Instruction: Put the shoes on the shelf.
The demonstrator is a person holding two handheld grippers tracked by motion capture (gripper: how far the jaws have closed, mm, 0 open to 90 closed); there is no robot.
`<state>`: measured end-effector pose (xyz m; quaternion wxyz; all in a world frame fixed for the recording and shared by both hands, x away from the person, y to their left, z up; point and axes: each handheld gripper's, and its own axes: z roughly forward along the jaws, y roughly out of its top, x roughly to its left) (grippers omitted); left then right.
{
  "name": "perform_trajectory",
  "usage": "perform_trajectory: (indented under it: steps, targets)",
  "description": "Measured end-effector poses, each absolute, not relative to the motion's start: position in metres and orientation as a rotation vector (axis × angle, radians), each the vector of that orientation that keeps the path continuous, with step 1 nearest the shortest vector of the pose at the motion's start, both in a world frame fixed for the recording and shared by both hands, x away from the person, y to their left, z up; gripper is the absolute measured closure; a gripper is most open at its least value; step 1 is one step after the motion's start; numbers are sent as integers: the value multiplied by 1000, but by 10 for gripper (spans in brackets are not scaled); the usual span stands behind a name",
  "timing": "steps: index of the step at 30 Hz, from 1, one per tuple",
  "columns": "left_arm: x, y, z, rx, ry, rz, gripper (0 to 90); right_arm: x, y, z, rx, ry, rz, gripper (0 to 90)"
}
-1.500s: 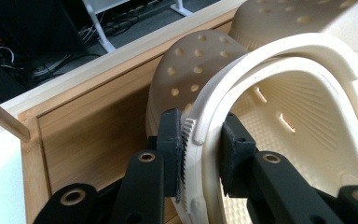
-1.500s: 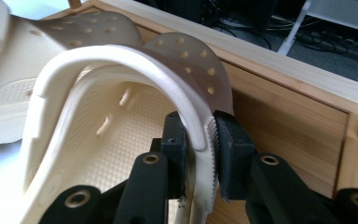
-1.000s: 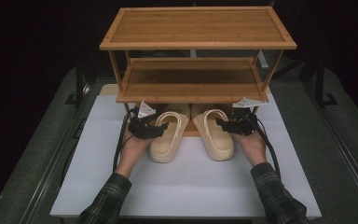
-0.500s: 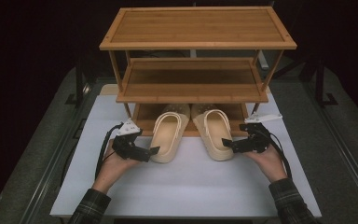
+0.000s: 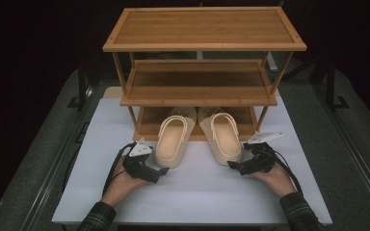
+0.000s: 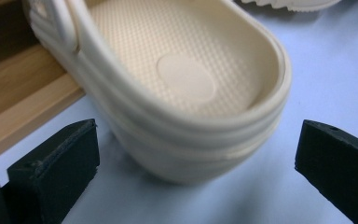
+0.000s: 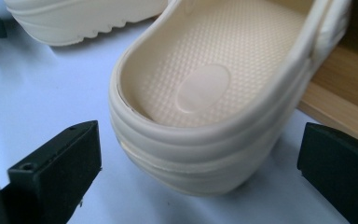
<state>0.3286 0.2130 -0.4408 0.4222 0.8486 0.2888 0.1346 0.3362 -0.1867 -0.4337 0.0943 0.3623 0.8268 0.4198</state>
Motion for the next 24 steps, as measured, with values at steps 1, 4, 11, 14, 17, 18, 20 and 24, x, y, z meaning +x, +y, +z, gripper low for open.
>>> perform_trajectory:
  steps: [1, 4, 11, 14, 17, 18, 20, 24]
  targets:
    - [330, 212, -441, 2120, 726, 339, 0, 337, -185, -435, 1077, 2461, 1245, 0]
    - [334, 207, -445, 2124, 735, 340, 0, 341, -181, -440, 1070, 2473, 1222, 0]
    - [339, 198, -447, 2124, 738, 340, 0, 345, -175, -443, 1067, 2497, 1209, 0]
    - [342, 194, -445, 2105, 752, 328, 0, 348, -169, -442, 1078, 2479, 1219, 0]
    - [347, 188, -445, 2092, 753, 323, 0, 351, -162, -443, 1083, 2469, 1205, 0]
    - [347, 184, -445, 2095, 749, 329, 0, 352, -159, -442, 1079, 2466, 1205, 0]
    - [348, 177, -445, 2102, 736, 328, 0, 353, -156, -442, 1075, 2463, 1203, 0]
    - [351, 162, -445, 2094, 712, 324, 0, 354, -143, -440, 1049, 2460, 1211, 0]
